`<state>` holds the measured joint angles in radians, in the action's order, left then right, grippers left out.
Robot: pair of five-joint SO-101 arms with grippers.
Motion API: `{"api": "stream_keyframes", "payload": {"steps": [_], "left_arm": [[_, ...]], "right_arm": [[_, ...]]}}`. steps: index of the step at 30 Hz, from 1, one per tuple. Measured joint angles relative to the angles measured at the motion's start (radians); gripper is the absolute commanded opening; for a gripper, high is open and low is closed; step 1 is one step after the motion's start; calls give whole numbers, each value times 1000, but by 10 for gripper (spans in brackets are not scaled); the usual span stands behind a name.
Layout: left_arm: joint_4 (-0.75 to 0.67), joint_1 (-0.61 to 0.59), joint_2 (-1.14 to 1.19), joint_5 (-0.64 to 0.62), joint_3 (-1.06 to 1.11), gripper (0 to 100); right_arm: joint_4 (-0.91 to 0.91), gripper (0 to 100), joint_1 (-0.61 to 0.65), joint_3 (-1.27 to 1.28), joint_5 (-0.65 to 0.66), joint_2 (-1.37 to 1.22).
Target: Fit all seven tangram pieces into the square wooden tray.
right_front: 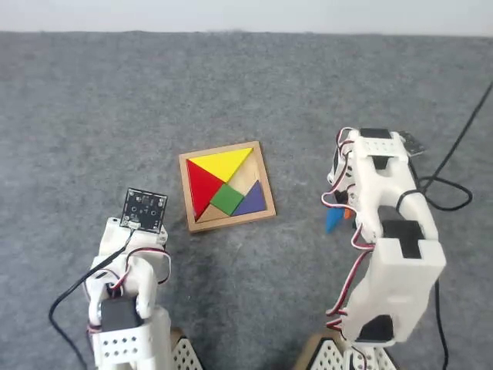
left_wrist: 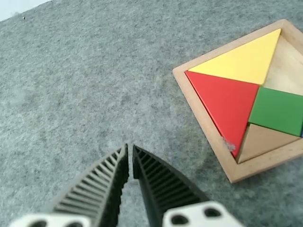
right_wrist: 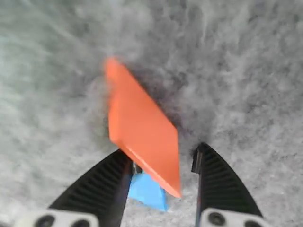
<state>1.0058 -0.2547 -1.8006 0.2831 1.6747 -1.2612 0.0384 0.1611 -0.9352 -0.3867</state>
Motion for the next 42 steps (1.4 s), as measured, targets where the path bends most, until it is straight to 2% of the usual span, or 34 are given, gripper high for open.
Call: {"api": "stream_keyframes", "payload": {"steps": [4, 12, 16, 25, 29, 33, 38, 42], "left_arm": [[0, 0, 0, 0, 0, 14], [0, 0, 0, 0, 0, 14], [0, 0, 0, 0, 0, 14], [0, 0, 0, 0, 0, 14], [0, 0, 0, 0, 0, 14], [0, 0, 0, 0, 0, 14], [0, 0, 0, 0, 0, 14], [0, 0, 0, 0, 0, 14]], "right_arm": [[-20, 59, -23, -21, -2, -6], [-64, 6, -72, -124, 163, -15], [-74, 7, -72, -147, 250, -17], [-89, 7, -72, -163, 301, -17], [-201, 7, -51, -226, 479, -2], [-284, 7, 61, -316, 690, 63], [-281, 7, 244, -373, 1017, 81], [-189, 7, 362, -379, 1298, 81]]}}
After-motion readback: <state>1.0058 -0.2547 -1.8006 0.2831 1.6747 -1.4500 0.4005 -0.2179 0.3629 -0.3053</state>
